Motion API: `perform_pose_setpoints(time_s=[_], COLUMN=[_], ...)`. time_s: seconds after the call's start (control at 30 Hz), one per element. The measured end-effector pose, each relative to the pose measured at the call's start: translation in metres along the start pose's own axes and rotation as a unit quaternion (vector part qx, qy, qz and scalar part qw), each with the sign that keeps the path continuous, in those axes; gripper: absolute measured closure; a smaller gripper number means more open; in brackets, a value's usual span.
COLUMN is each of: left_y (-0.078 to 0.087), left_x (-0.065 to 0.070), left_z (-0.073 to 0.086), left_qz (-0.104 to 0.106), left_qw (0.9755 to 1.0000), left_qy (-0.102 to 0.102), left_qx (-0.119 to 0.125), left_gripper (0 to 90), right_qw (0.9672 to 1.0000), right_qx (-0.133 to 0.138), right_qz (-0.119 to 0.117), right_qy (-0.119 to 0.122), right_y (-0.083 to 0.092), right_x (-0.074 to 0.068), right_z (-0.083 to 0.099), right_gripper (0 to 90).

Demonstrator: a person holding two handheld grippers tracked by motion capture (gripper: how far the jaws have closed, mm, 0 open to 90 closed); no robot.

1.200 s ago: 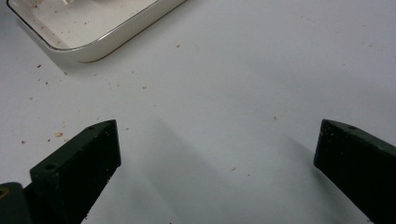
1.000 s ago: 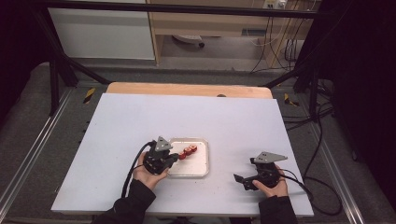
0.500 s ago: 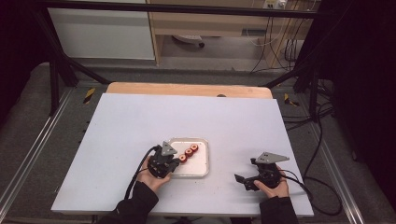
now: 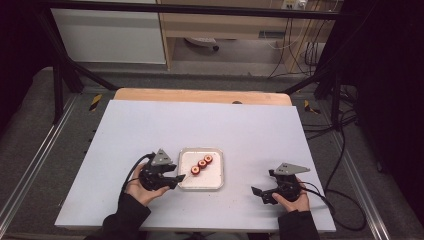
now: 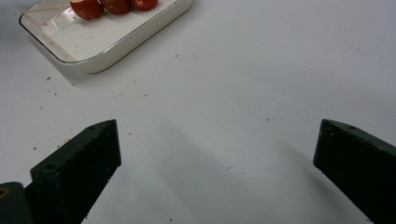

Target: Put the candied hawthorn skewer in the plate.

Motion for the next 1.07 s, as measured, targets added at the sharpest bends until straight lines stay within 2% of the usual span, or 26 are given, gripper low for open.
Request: perform_pose_setpoints(time_s=[0.1, 0.33, 0.43, 0.53, 0.67, 0.87, 1.07], left_y=[0.005, 0.014, 0.016, 0.015, 0.018, 0.018, 0.016], left_x=[-0.012, -0.039, -0.049, -0.055, -0.061, -0.062, -0.063], left_z=[0.014, 0.053, 0.068, 0.082, 0.091, 0.096, 0.096], left_qz=[0.003, 0.014, 0.01, 0.004, 0.002, 0.001, -0.002], left_qw=[1.0, 0.9993, 0.9985, 0.9983, 0.9973, 0.9977, 0.9976], left_qy=[0.005, 0.031, 0.049, 0.055, 0.066, 0.06, 0.062], left_qx=[0.001, 0.012, 0.02, 0.02, 0.031, 0.031, 0.03], left_gripper=[29.7, 14.8, 13.2, 9.5, 6.9, 7.0, 7.2], right_qw=[1.0, 1.0, 0.9999, 0.9999, 0.9999, 0.9999, 0.9999], right_qx=[-0.002, -0.003, -0.005, -0.009, -0.011, -0.011, -0.013], right_qz=[0.0, 0.001, 0.001, 0.001, -0.001, -0.002, -0.005], right_qy=[-0.001, -0.007, -0.009, -0.01, -0.011, -0.009, -0.009], right_y=[0.0, 0.0, -0.001, -0.002, -0.002, -0.001, -0.002], right_x=[0.0, 0.001, 0.001, 0.001, 0.0, 0.0, 0.0], right_z=[0.001, 0.001, 0.002, 0.003, 0.004, 0.004, 0.004], right_gripper=[1.3, 1.2, 1.1, 1.0, 1.0, 1.0, 0.8])
Point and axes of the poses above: each handheld gripper's, and its own axes: y roughly backward along the jaws, z roughly out of its underside, x roughly to its right, the point moved 10 cm from there along -y, roughly forward along the jaws, and after that the axes turned 12 degrees about -x, right-handed, at the moved point
